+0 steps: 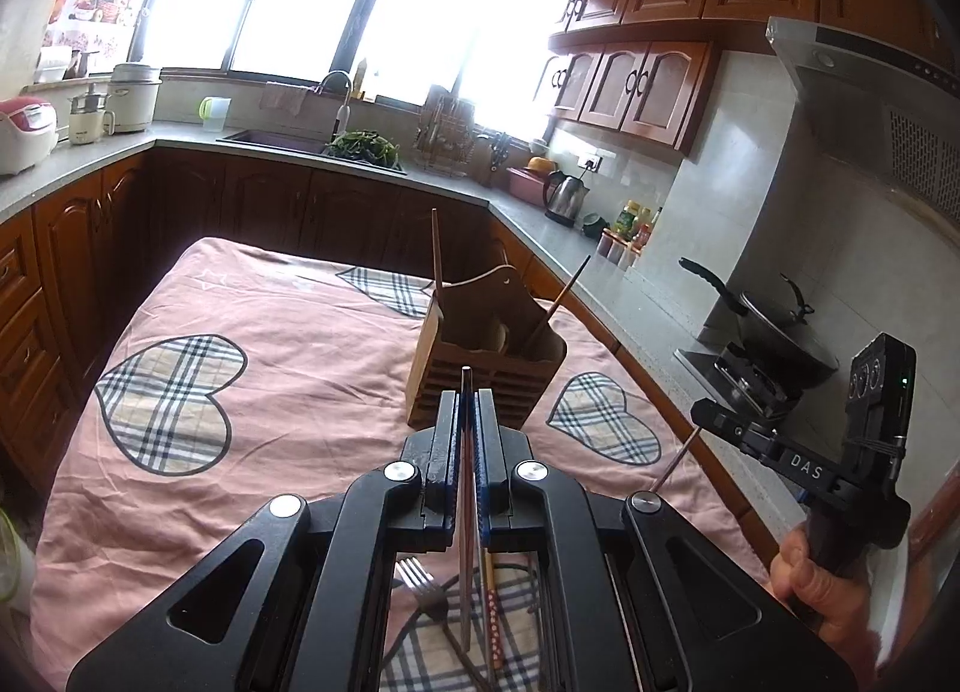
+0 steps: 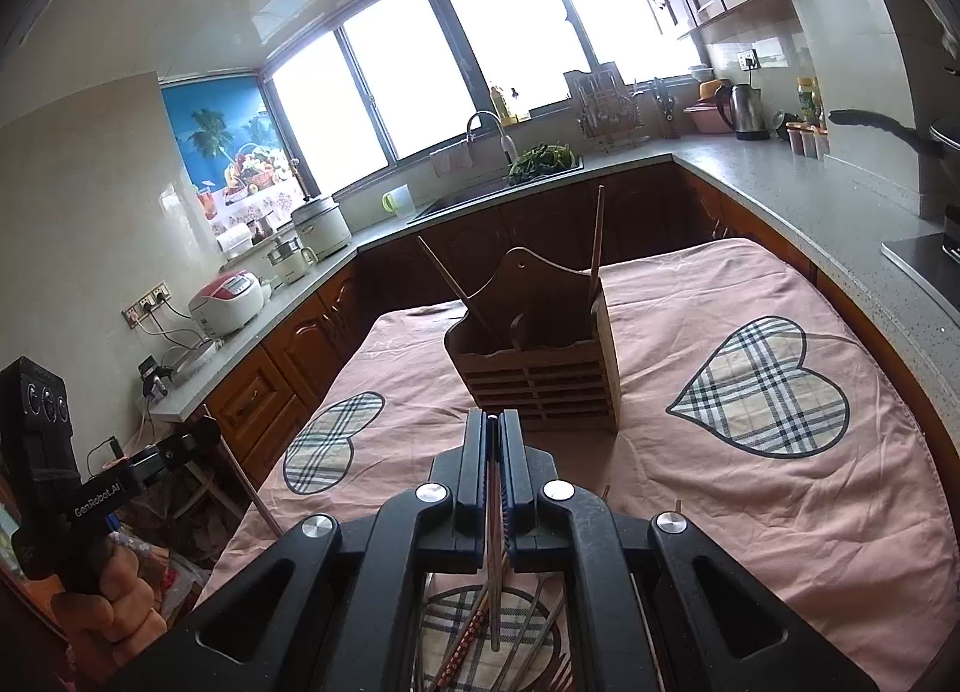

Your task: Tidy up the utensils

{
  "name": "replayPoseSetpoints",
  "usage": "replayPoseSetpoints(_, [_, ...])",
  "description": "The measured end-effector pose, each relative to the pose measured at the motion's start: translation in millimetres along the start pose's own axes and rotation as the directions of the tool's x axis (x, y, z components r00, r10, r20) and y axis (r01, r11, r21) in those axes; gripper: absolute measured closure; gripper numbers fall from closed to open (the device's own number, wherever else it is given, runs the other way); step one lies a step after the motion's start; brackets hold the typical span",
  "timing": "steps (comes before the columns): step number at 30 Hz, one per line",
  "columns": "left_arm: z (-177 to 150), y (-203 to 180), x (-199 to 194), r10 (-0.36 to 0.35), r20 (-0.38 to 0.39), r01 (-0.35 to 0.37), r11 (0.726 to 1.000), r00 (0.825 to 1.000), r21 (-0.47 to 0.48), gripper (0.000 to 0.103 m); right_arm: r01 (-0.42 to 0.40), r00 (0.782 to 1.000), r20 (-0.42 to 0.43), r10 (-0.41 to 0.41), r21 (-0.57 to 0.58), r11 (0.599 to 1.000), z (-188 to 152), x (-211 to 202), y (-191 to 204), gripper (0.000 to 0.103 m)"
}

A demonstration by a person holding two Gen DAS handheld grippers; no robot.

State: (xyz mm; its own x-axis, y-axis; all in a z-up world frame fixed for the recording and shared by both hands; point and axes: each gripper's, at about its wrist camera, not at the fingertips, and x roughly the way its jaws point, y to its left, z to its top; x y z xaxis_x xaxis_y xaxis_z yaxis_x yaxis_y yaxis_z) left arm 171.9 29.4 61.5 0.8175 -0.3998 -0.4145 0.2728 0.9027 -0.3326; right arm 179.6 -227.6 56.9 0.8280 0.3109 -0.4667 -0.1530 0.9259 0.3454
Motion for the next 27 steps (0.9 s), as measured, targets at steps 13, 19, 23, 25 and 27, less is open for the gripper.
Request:
replayPoseSetpoints(13, [32,-5,16,0.011,0.116,-0.011,1.000,0.993,-0.001,0.100,0.002,0.997,0.073,-0.002,-0.008,1.000,28,3,-3,0.099])
replayPoseSetpoints(19, [59,-9,28,0.017,0.195,-0.021,1.000,0.981,0.018,0.100,0.012,0.989,0.148,-0.010,-0.012,1.000,59,4,-7,0.099])
replayPoseSetpoints(23, [77,-8,41,0.015,0.229,-0.020,1.000,0.973,0.020,0.100,0.021,0.978,0.207,-0.018,-0.016,1.000,83,6,-10,0.099])
replayPoseSetpoints(25, [85,-8,49,0.019,0.242,-0.025,0.999,0.970,0.023,0.100,0.026,0.973,0.231,-0.022,-0.017,1.000,94,8,-12,0.099])
replayPoseSetpoints(27, [92,-7,57,0.017,0.251,-0.023,1.000,0.968,0.021,0.100,0.035,0.966,0.258,-0.028,-0.020,0.999,105,10,-13,0.099])
